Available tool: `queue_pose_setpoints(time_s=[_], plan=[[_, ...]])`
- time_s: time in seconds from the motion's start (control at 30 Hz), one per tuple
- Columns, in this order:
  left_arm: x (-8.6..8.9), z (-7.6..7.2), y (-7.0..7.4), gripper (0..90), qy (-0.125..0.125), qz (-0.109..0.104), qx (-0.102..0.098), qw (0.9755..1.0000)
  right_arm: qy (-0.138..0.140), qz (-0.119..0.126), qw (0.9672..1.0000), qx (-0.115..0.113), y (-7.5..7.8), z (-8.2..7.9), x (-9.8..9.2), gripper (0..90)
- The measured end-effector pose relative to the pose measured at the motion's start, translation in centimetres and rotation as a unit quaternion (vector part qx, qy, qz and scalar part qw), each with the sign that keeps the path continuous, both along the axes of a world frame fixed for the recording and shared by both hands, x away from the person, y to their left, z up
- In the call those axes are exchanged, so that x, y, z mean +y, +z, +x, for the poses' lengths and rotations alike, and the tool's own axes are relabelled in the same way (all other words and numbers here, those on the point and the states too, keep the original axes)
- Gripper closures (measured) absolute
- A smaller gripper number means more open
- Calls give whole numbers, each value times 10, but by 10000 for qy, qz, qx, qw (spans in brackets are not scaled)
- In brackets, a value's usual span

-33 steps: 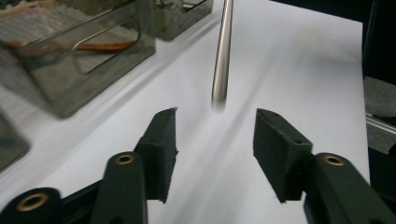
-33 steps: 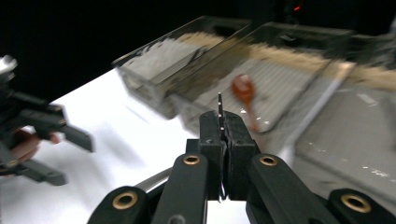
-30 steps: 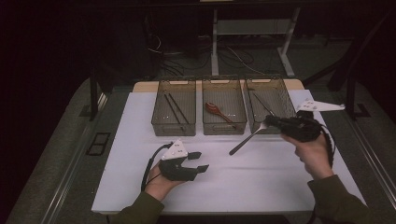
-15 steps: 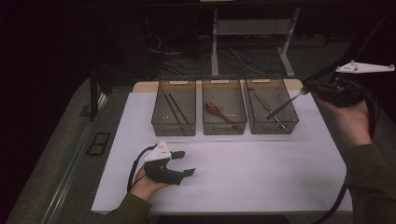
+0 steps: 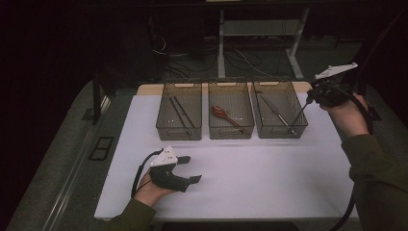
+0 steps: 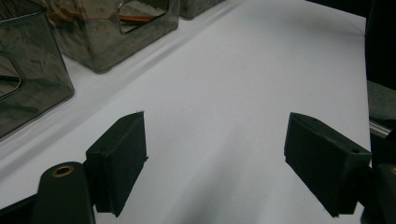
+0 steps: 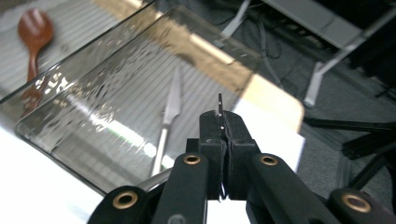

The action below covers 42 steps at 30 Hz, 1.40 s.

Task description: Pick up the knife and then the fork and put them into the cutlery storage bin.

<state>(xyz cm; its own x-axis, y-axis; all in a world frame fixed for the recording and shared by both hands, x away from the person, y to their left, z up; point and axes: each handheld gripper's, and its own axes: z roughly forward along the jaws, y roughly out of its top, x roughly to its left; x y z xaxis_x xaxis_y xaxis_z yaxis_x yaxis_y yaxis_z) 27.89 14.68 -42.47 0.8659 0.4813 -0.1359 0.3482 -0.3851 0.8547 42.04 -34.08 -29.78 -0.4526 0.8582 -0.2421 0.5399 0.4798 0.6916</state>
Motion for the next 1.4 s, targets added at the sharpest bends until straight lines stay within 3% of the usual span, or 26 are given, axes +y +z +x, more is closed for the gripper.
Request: queue_pose_setpoints(time_s=[0.07, 0.17, 0.37, 0.43, 0.57, 0.7, 0.77, 0.9, 1.0, 1.13, 1.3, 1.4], plan=[[0, 0, 0, 200, 9, -20, 9, 10000, 79, -84, 9999, 108, -7, 8, 9, 879], [1, 1, 1, 198, 8, -34, -9, 10000, 76, 45, 10000, 7, -11, 19, 19, 878], [2, 2, 0, 191, 34, -77, 17, 10000, -53, 400, 9989, -249, -29, 42, 35, 874], [2, 3, 1, 190, 38, -83, 17, 10000, -118, 471, 9985, -259, -38, 50, 40, 877], [3, 4, 1, 187, 42, -94, 19, 9999, -233, 839, 9958, -296, -50, 61, 48, 854], [4, 5, 1, 185, 61, -129, 37, 9999, -251, 800, 9965, -41, -64, 68, 55, 750], [4, 6, 1, 185, 62, -138, 35, 9999, -284, 933, 9952, 92, -70, 67, 55, 738], [4, 5, 2, 183, 83, -149, 31, 9998, -140, 1260, 9918, 172, -75, 58, 51, 639], [4, 5, 1, 181, 77, -136, 20, 9999, 20, 1562, 9875, 229, -75, 46, 49, 530], [4, 5, 1, 170, 51, -100, 10, 9999, 301, 1844, 9821, 232, -74, 20, 47, 415], [6, 5, -1, 151, 73, -72, 10, 9999, 580, 2121, 9754, 144, -75, -13, 47, 338], [6, 5, -2, 136, 78, -19, 7, 10000, 640, 2159, 9743, 60, -76, -31, 46, 300]])
